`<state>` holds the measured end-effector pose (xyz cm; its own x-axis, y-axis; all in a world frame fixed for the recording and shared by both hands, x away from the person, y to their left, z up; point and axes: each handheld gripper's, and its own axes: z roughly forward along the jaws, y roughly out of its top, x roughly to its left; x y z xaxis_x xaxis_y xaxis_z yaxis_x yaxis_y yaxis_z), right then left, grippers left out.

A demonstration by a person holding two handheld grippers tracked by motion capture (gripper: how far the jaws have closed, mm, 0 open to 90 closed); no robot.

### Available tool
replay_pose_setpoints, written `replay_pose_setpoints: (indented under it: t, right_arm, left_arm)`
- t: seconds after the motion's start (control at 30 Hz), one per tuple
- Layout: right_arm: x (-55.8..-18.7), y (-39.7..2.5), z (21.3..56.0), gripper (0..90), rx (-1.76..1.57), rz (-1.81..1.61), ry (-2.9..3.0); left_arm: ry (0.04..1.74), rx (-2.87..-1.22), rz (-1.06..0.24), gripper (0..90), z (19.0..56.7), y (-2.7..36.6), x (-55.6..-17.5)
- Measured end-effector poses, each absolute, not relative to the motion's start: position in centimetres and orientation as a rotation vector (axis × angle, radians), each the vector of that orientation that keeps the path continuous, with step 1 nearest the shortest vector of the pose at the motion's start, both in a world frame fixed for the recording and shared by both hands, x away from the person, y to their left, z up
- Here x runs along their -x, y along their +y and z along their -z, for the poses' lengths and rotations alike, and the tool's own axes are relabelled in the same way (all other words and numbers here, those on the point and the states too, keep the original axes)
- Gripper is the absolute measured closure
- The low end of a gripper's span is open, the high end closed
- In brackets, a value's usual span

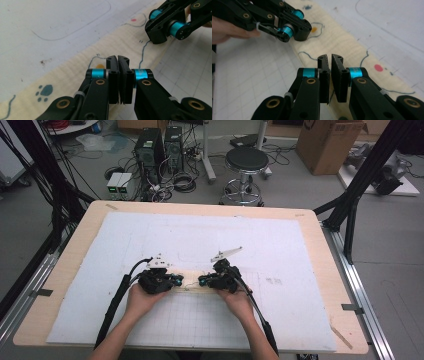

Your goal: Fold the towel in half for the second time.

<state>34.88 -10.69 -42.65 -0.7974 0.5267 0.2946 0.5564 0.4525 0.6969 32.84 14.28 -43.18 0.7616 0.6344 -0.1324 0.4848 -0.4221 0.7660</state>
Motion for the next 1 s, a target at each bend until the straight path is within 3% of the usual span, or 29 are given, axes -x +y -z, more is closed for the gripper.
replay_pose_setpoints:
  t: [0.63, 1.0]
  right_arm:
    - [-34.4, -11.6, 43.5, 85.5, 0.966, 1.220, -2.722]
    - [-34.1, -13.4, 43.5, 85.1, 0.954, 1.228, -2.750]
  left_arm:
    - [0.841, -2.182, -0.250, 86.6, 43.3, 15.1, -32.7]
    - [0.885, -2.147, -0.270, 85.9, 43.5, 18.0, -32.4]
